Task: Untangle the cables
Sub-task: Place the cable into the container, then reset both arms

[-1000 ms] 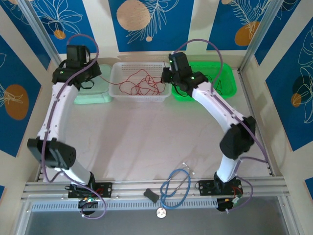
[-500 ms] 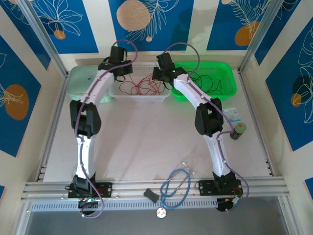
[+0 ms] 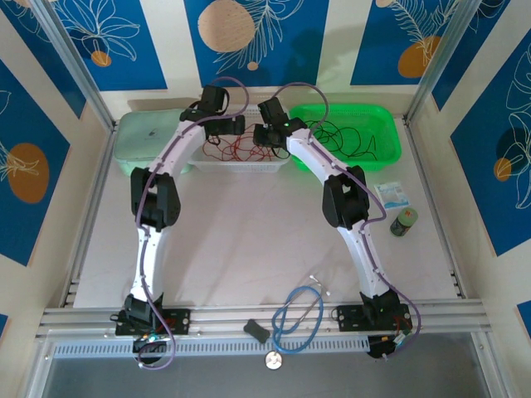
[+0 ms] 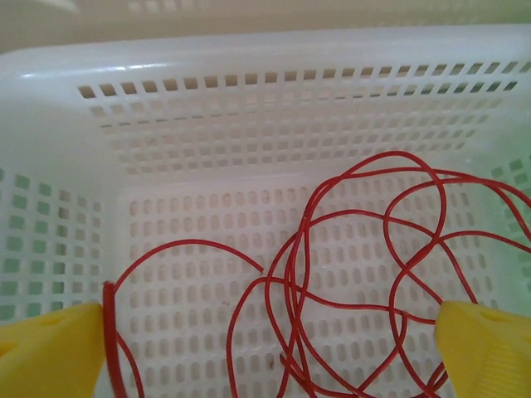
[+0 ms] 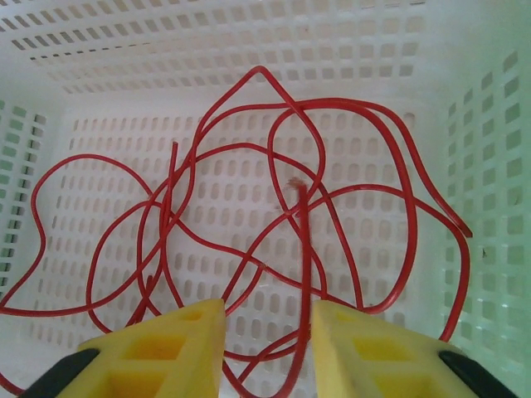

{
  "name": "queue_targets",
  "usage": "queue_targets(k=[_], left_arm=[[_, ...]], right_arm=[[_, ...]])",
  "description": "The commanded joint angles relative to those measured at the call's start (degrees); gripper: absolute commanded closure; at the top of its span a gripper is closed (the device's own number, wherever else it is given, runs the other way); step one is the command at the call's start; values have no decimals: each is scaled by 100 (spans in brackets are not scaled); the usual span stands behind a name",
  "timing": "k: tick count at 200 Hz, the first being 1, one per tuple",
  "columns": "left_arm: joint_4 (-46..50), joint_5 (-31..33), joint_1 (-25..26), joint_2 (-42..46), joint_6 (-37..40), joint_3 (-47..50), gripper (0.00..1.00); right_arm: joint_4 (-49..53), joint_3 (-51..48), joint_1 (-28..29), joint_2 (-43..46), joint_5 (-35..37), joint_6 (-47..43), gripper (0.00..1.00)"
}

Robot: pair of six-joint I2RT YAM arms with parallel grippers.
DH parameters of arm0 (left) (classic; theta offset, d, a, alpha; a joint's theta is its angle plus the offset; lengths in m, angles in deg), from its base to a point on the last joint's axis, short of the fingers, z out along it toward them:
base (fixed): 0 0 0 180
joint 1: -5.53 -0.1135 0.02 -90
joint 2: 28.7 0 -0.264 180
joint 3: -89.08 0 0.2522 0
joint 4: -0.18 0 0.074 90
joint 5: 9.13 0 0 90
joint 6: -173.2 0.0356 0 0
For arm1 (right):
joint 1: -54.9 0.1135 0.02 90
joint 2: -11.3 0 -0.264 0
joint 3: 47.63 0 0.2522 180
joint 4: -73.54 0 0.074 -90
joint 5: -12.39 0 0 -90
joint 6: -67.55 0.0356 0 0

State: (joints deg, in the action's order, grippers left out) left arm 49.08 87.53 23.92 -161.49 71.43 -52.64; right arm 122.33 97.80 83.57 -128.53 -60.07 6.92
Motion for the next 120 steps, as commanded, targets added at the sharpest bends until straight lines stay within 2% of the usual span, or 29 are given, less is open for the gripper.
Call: queue_targets(k=[1, 75, 94, 120], left_arm=[[42, 272, -24, 557, 377, -89, 0], [222, 661, 4, 1012, 808, -153, 0], [79, 670, 15, 1431, 807, 147, 0], [-477, 703, 15, 2347, 858, 1035, 0]], right_arm=[[223, 130, 42, 32, -115, 26, 65], [433, -7, 112, 730, 105, -162, 49], [536, -53, 139, 1004, 192, -226, 45], [674, -269, 172, 1480, 404, -269, 41]])
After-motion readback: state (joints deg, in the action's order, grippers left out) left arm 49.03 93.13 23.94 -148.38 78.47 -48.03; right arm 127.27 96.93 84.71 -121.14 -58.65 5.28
